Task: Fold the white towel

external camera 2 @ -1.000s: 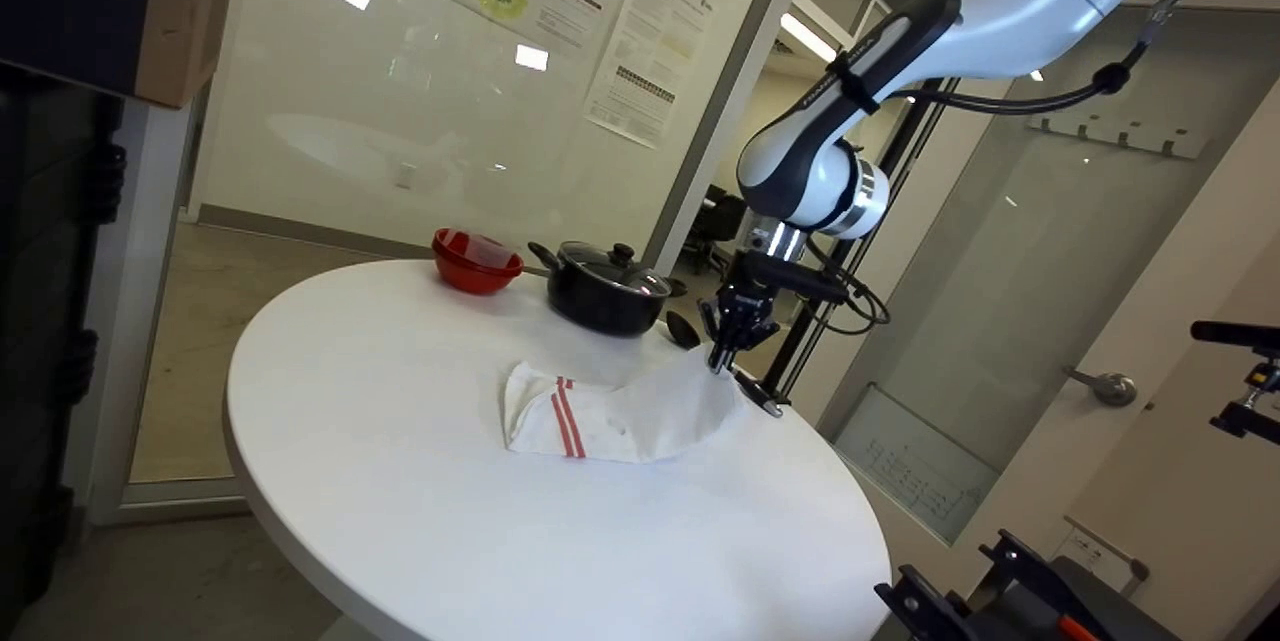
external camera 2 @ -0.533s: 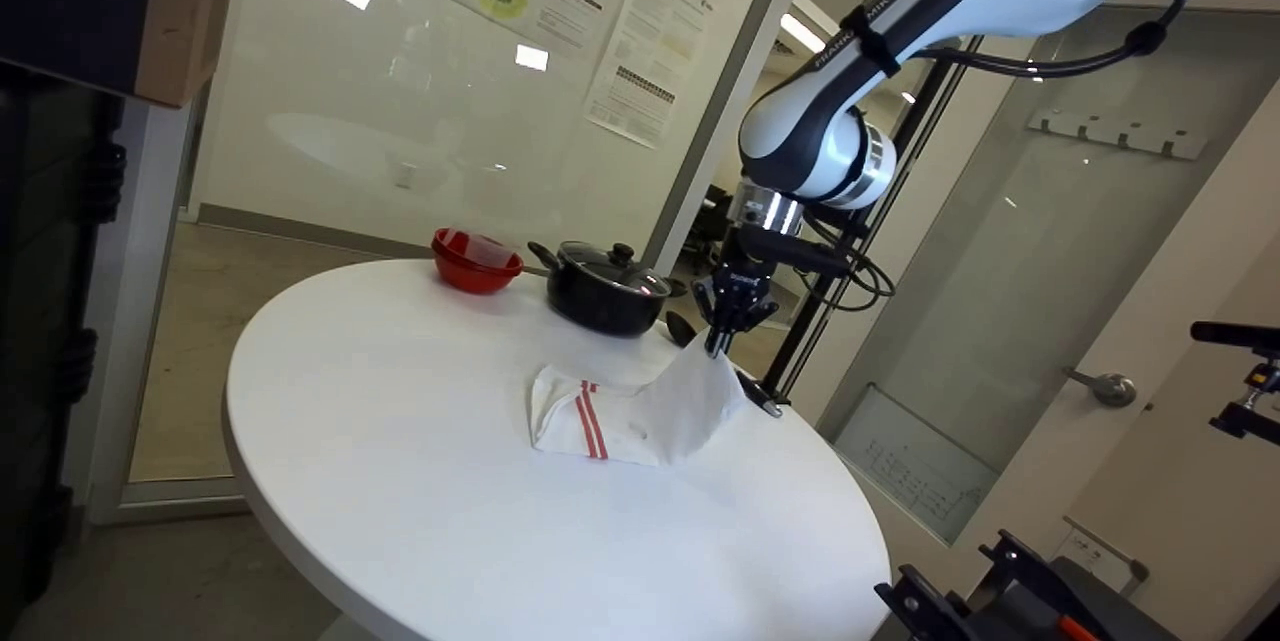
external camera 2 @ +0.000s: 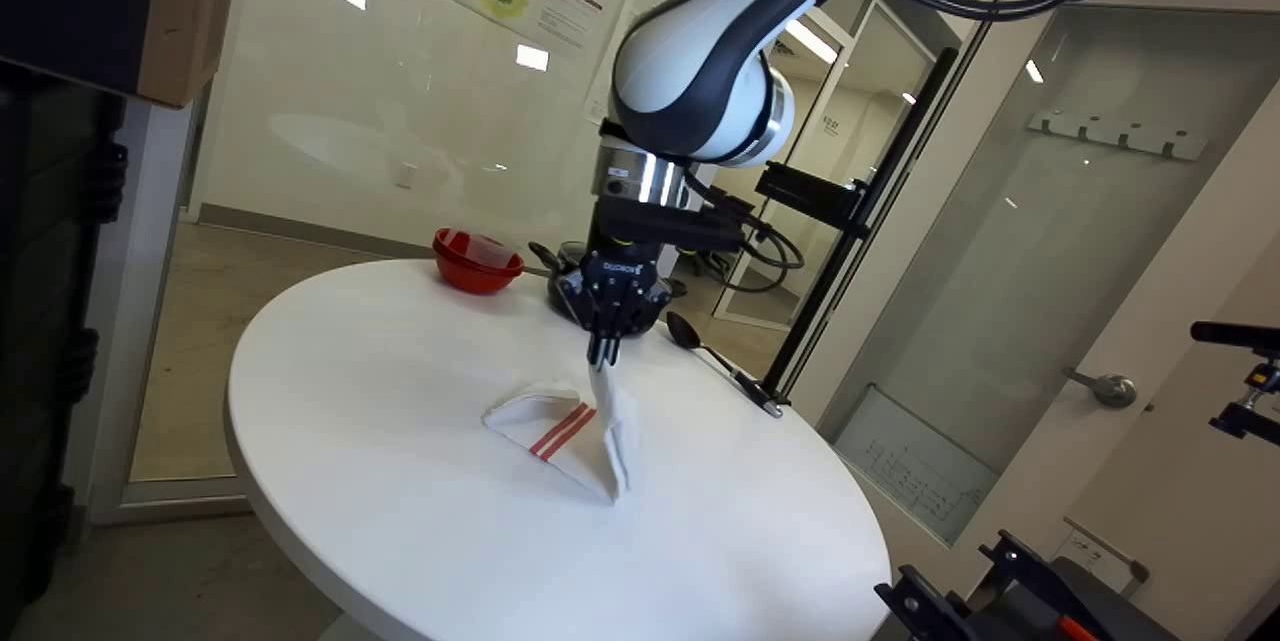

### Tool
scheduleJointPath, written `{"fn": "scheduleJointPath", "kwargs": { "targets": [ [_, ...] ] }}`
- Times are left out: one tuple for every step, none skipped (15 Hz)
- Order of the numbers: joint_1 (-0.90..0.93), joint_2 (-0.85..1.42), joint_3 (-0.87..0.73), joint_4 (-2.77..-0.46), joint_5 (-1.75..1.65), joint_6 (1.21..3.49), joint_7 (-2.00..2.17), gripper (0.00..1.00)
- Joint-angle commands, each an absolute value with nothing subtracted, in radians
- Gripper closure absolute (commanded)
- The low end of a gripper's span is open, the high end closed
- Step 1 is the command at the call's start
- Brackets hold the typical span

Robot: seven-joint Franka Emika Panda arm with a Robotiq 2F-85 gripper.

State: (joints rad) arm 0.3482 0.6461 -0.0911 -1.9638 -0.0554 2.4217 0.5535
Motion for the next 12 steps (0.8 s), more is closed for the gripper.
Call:
{"fn": "scheduleJointPath", "kwargs": {
  "targets": [
    [0.402, 0.722, -0.081, -1.853, -0.089, 2.349, 0.636, 0.99],
    [0.4, 0.739, -0.075, -1.83, -0.075, 2.333, 0.648, 0.99],
    [0.391, 0.752, -0.067, -1.808, -0.06, 2.31, 0.65, 0.99],
    [0.359, 0.764, -0.053, -1.784, -0.024, 2.284, 0.647, 0.99],
    [0.33, 0.775, -0.046, -1.763, 0.004, 2.258, 0.639, 0.99],
    [0.295, 0.784, -0.042, -1.741, 0.036, 2.231, 0.631, 0.99],
    [0.266, 0.792, -0.041, -1.723, 0.067, 2.211, 0.632, 0.99],
    [0.22, 0.796, -0.043, -1.704, 0.096, 2.187, 0.61, 0.99],
    [0.185, 0.802, -0.044, -1.684, 0.125, 2.166, 0.606, 0.99],
    [0.14, 0.807, -0.052, -1.662, 0.152, 2.145, 0.595, 0.99],
    [0.105, 0.814, -0.055, -1.64, 0.179, 2.124, 0.597, 0.99],
    [0.068, 0.827, -0.063, -1.609, 0.202, 2.105, 0.606, 0.99]
  ]
}}
